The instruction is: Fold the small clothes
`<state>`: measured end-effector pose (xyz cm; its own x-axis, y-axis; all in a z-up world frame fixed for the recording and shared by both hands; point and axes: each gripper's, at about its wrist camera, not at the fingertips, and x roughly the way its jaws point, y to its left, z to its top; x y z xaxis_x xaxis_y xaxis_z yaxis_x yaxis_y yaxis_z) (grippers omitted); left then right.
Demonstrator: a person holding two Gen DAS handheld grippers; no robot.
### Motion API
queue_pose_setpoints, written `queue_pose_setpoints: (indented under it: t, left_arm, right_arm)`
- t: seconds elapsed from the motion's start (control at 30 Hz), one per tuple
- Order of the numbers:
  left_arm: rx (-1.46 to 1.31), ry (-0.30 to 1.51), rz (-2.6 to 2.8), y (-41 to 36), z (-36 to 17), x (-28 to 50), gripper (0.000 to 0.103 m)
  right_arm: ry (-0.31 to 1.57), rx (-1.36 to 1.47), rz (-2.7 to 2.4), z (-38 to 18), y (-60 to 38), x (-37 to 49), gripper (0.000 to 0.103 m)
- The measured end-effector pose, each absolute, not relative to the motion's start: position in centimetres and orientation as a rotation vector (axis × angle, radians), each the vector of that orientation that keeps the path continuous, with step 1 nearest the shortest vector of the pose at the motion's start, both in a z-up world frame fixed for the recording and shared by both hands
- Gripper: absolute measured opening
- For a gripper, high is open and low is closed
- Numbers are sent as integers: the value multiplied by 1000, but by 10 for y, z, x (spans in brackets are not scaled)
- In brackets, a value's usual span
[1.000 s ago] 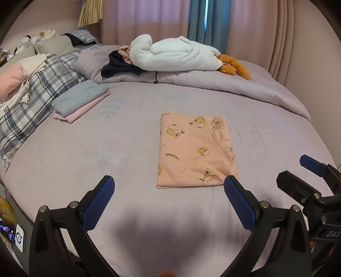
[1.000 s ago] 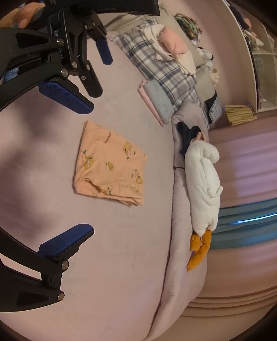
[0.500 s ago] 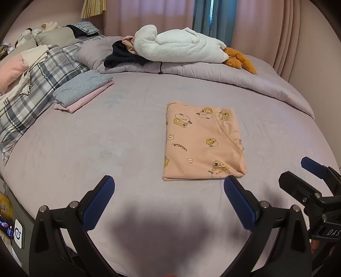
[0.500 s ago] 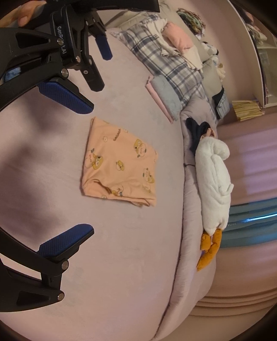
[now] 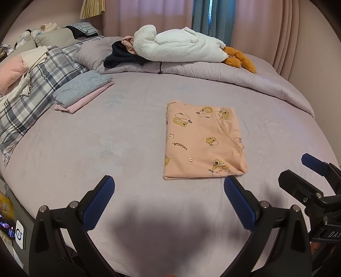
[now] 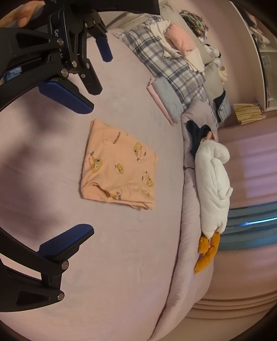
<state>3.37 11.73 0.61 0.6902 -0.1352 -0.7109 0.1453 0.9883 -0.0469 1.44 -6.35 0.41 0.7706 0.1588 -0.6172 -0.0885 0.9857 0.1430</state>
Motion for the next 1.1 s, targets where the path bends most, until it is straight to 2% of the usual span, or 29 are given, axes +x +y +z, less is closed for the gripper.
queue_pose_setpoints:
  t: [1.1]
  left_arm:
    - [28,798,-160,113,5,34,103]
  right_arm:
    - [681,94,135,3,-62,15,102]
